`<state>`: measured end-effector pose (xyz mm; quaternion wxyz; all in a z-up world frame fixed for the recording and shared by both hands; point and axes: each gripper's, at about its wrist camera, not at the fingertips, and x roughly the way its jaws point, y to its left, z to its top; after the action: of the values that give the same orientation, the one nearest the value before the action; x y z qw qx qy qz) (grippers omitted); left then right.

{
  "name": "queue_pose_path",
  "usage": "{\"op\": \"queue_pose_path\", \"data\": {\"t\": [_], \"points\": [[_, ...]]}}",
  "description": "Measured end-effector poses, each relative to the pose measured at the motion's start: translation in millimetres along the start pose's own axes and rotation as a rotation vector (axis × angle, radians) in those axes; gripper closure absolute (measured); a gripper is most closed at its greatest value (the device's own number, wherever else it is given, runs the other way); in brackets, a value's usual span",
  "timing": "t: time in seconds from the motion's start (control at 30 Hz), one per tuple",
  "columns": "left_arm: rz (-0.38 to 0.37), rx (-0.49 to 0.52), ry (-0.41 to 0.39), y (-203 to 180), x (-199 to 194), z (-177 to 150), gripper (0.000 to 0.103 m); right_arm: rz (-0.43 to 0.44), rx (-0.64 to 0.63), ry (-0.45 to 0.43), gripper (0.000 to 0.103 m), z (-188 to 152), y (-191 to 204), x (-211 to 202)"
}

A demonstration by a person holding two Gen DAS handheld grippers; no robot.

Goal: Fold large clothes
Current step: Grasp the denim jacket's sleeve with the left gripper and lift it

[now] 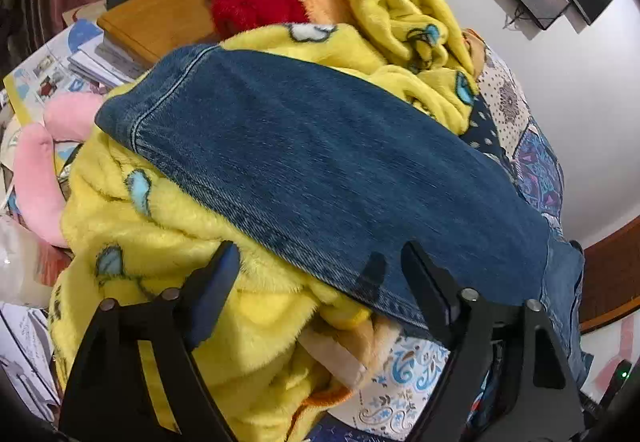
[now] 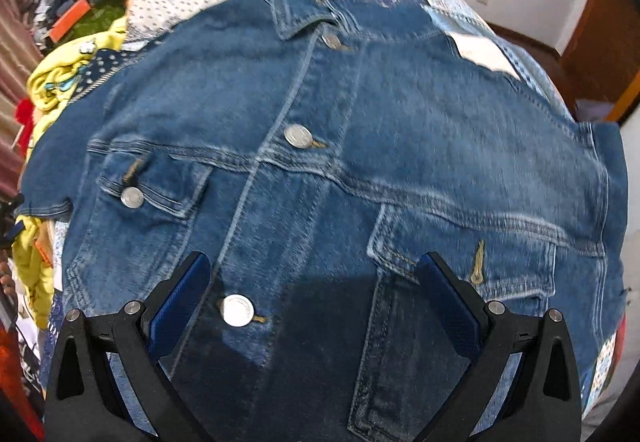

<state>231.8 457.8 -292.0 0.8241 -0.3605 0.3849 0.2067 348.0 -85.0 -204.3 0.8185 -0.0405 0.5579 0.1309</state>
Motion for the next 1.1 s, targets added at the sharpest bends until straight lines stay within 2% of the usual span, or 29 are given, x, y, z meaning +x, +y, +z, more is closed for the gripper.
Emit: {"op": "queue_pose_path", "data": {"t": [0.07,0.2,0.3,0.37,0.57,0.67,0.7,0.8,0.97,1.1], "points": [[-0.009,-0.016,0.009,3.3,2.5,2.8,0.035,0.018,0.006,0.01,0.0,-2.9,-2.0,0.7],[-0.071,-0.065,0.026,11.8,-4.7,6.9,0.045,0.046,0.013,0.033,0.0,-8.5,-6.2,0.1],[-0.132,-0.075,0.026,13.9,-15.3,7.2,0.045,0.06,0.03,0.033,0.0,-12.8,-11.4,-1.6],[-0.142,-0.081,0.039,12.9,-17.2,8.7,0.045,0.075,0.04,0.033,0.0,-14.6,-14.7,-2.5],[-0.093,-0.086,0.09,13.1,8.5,15.7,0.045,0.104,0.049,0.029,0.0,-17.6,-17.0,-6.6],[-0.051,-0.085,0.077,13.2,13.8,17.1,0.058,0.104,0.037,0.028,0.0,-20.9,-15.3,-9.9],[-0.045,-0.089,0.065,12.9,12.4,18.0,0.067,0.104,0.033,0.028,0.0,-22.3,-15.2,-10.9],[-0.018,-0.081,0.031,8.3,2.1,21.5,0.084,0.099,0.025,0.028,0.0,-24.6,-14.4,-13.2],[0.061,0.039,-0.103,-27.1,-35.0,29.5,0.09,0.115,0.015,0.02,0.0,-26.7,-14.7,-19.1],[0.099,0.212,-0.245,-89.6,-73.1,37.0,0.092,0.127,0.015,-0.004,0.0,-25.7,-16.5,-27.9]]}}
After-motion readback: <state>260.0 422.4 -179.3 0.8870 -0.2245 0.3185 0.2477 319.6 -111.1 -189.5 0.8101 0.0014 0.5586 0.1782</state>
